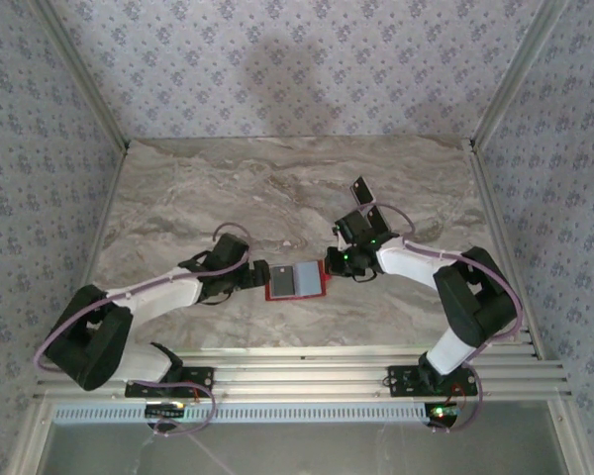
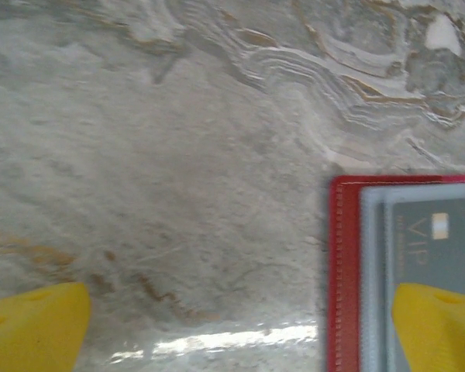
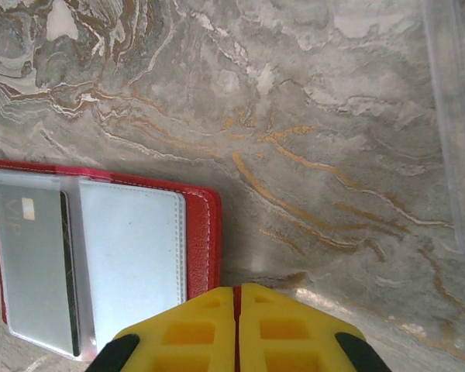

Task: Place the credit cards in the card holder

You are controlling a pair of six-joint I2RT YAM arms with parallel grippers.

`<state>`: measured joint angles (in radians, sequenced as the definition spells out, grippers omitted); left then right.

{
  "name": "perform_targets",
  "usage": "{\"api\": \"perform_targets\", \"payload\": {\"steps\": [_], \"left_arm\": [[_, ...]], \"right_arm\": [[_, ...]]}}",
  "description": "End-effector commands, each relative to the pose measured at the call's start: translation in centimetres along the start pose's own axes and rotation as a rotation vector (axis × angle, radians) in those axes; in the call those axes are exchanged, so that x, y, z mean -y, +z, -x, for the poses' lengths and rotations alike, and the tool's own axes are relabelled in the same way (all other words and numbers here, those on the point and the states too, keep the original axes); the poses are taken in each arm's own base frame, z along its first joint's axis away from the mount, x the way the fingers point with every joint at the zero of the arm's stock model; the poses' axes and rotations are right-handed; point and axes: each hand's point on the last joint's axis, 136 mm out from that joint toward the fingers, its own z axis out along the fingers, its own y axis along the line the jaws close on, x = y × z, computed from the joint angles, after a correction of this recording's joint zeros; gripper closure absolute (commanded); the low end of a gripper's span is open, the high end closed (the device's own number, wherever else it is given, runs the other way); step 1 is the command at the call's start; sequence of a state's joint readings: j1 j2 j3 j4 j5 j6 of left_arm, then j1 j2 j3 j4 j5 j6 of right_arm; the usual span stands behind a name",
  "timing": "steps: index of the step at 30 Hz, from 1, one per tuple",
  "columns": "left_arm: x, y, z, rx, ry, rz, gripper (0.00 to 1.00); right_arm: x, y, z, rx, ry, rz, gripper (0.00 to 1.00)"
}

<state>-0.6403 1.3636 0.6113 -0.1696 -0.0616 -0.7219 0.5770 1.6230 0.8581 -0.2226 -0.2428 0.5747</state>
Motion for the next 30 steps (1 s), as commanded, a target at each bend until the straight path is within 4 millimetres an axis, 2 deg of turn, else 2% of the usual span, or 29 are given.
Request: {"api": "perform_targets", "payload": {"steps": [1,8,30], "left_arm": [[3.4,0.0,1.7,0.05,0.036,-0.091,0.0],[6.1,1.3,1.7,0.049,0.062,-0.145,0.0],[9.6,3.2,1.1,0.028,0.091,-0.21,0.0]], "right_arm": [[0.3,1.1,-0.8,-0.034,0.031,0.02,0.91],[0.4,1.6,-1.3,-0.046,0.041,0.026,0.91],[0.5,2.4,-1.9,-0.069,0.043,0.042,0.91]]}}
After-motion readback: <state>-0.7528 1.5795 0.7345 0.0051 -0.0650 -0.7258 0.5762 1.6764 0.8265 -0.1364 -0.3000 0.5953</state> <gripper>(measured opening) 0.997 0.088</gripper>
